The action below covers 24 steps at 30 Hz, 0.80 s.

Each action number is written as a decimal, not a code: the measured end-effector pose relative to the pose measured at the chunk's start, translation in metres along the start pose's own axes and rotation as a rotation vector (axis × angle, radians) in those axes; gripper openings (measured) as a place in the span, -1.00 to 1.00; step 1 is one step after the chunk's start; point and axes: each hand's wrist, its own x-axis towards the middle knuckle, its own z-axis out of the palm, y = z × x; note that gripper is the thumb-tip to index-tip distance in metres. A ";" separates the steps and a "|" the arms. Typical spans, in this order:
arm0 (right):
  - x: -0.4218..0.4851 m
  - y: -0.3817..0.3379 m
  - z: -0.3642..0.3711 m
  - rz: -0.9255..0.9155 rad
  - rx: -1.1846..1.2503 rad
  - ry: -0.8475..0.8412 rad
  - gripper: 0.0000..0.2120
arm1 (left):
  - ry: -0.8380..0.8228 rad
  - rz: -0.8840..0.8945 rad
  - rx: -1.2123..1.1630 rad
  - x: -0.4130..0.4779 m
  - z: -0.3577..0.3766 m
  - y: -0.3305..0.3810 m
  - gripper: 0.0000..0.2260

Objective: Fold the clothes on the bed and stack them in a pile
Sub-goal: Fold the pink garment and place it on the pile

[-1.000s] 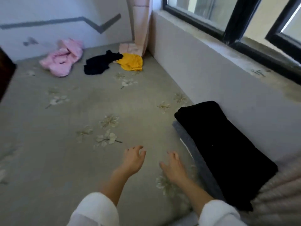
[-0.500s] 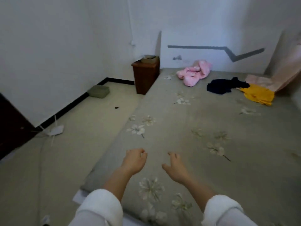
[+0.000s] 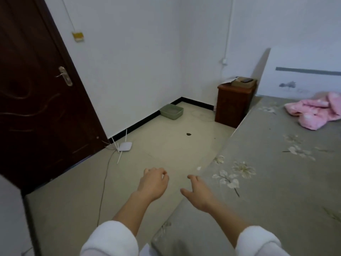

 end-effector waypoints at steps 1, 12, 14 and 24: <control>0.020 -0.009 -0.001 0.009 0.010 -0.002 -0.37 | -0.008 0.000 0.001 0.017 -0.006 -0.008 -0.70; 0.188 -0.092 -0.003 0.086 -0.042 0.042 -0.40 | -0.032 0.048 0.009 0.176 -0.058 -0.096 -0.67; 0.219 -0.105 -0.002 0.105 -0.062 0.070 -0.40 | -0.041 0.084 0.029 0.209 -0.065 -0.113 -0.66; 0.341 -0.152 -0.022 0.281 -0.122 0.253 -0.41 | -0.162 0.281 0.187 0.377 -0.112 -0.186 -0.65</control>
